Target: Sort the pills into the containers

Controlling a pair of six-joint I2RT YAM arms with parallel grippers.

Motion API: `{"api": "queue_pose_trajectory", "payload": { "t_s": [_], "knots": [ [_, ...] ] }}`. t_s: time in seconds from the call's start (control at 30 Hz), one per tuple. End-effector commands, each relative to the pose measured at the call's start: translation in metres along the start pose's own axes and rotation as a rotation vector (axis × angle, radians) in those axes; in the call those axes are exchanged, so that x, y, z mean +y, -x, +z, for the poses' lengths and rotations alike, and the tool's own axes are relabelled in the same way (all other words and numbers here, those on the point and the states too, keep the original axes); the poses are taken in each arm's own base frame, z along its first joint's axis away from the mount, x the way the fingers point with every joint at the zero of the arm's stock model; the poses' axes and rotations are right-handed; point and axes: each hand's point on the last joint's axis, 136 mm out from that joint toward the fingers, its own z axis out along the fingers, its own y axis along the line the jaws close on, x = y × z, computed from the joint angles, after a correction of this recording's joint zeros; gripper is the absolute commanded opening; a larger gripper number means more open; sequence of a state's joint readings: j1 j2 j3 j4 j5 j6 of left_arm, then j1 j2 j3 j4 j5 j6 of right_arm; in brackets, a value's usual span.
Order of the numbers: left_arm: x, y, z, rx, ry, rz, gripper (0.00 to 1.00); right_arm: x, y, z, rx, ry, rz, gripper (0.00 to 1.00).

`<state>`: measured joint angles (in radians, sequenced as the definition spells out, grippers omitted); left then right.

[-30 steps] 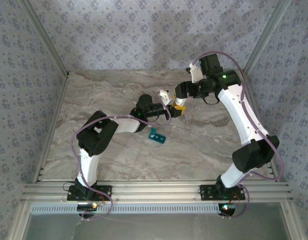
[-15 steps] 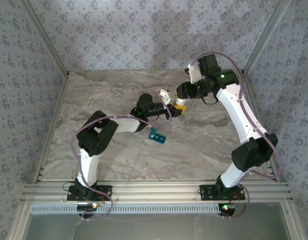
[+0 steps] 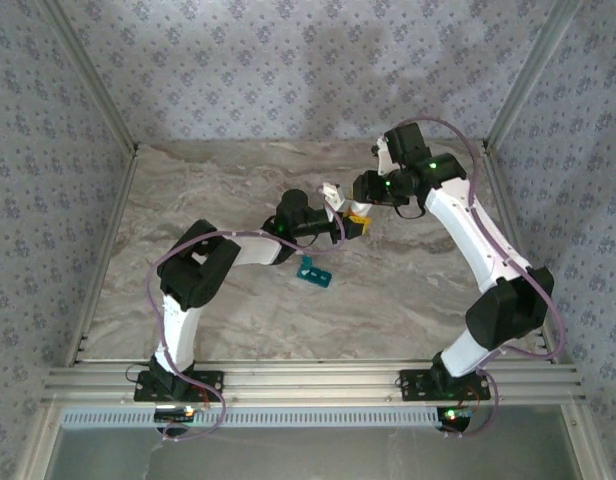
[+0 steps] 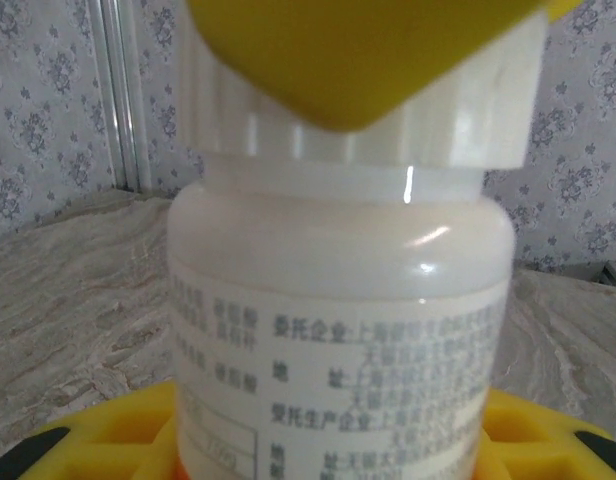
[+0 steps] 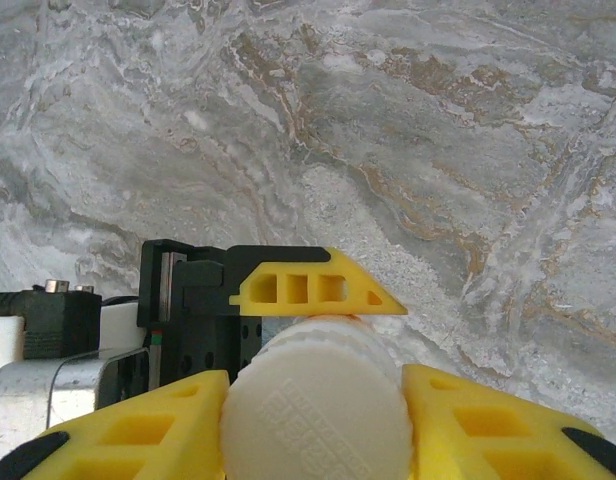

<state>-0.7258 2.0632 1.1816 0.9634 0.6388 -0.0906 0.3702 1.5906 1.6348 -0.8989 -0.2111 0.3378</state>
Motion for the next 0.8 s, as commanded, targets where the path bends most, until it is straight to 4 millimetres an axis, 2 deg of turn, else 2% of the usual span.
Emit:
{"api": "queue_pose_trajectory", "payload": {
  "t_s": [0.0, 0.53, 0.77],
  "knots": [
    [-0.005, 0.033, 0.003, -0.081, -0.012, 0.061, 0.0, 0.012, -0.007, -0.006, 0.016, 0.024, 0.028, 0.47],
    [-0.003, 0.029, 0.004, -0.075, -0.005, 0.056, 0.0, 0.017, 0.029, -0.036, -0.075, 0.06, 0.027, 0.71],
    [-0.003, 0.029, 0.005, -0.075, -0.006, 0.058, 0.0, 0.026, 0.041, -0.045, -0.116, 0.119, 0.034, 0.76]
  ]
}}
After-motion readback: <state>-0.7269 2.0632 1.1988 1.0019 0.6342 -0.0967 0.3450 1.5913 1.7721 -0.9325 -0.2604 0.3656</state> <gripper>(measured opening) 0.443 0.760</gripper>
